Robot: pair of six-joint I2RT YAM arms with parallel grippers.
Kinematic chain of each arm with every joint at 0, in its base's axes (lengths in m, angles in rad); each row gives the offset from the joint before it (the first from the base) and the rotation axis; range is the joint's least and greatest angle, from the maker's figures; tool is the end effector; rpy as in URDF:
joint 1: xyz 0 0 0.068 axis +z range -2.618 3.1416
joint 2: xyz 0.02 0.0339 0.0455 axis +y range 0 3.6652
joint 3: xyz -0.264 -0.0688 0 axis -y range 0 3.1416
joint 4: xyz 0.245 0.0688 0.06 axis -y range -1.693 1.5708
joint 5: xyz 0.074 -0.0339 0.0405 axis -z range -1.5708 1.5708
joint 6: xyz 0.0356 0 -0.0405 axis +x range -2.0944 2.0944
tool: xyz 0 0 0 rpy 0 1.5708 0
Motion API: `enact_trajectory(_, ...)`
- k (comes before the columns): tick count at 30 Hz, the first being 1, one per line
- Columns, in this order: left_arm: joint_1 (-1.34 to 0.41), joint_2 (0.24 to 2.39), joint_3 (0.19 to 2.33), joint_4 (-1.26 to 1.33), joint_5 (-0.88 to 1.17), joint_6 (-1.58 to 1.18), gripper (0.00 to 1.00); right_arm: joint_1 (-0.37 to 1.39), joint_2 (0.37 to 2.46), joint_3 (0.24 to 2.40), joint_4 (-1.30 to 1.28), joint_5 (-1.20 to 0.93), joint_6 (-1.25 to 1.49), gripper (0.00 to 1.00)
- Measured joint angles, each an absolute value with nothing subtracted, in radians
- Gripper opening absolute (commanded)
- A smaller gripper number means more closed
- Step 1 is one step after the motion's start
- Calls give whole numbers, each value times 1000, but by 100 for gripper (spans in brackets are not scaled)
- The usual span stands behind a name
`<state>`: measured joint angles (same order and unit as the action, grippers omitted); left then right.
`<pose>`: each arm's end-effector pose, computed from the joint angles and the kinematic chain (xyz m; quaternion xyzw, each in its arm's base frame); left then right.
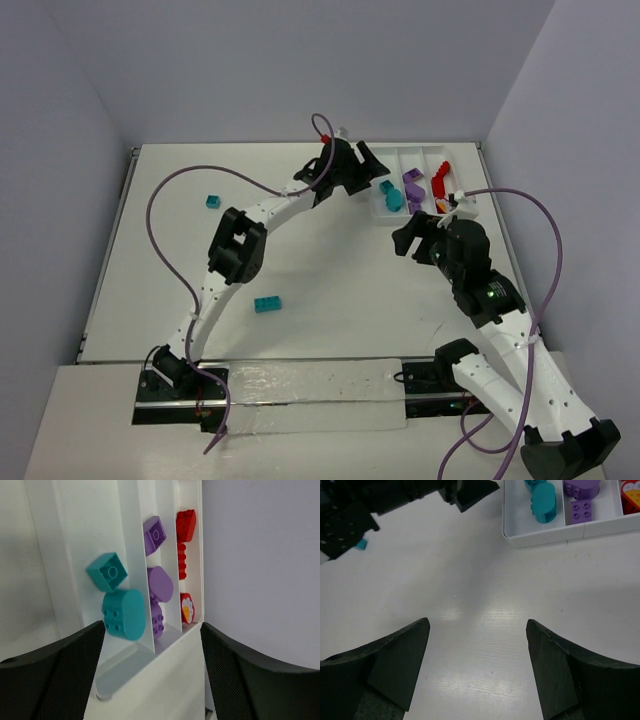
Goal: Sort the legos into containers by color
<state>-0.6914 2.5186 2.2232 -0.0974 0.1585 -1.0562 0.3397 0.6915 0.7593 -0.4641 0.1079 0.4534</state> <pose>0.4487 -0.3787 0.2118 -0.1071 0.8231 -0.4669 0.3050 0.1502 0.0490 0.3161 0.0771 0.8282 0.1723 0.5277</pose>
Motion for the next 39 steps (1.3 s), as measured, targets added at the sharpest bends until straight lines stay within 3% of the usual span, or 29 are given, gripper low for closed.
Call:
enact_trajectory(4,-689,2311,2094,-123,130,-981,83,341,700,759,-468,93,447,84)
enact_trajectory(7,-672,2043,1868,-173,89,-924,84,380,742,759,-462,42,429,84)
enact_trajectory(13,-505,1537,1466,-246,-15,-879,84,732,994,776,-402,13,354,82)
enact_trajectory(17,-416,1330,1293,-386,-157,-855,84,942,1239,871,-374,-4,233,82)
enact_trajectory(23,-376,1163,1145,-553,-264,-832,84,1043,1528,1101,-366,-4,19,82)
enact_trajectory(30,-341,1055,1117,-620,-300,-824,84,1090,1838,1303,-375,-10,-148,82)
enact_trajectory(39,-330,1055,1117,-646,-305,-803,84,1106,1994,1360,-387,-17,-238,77)
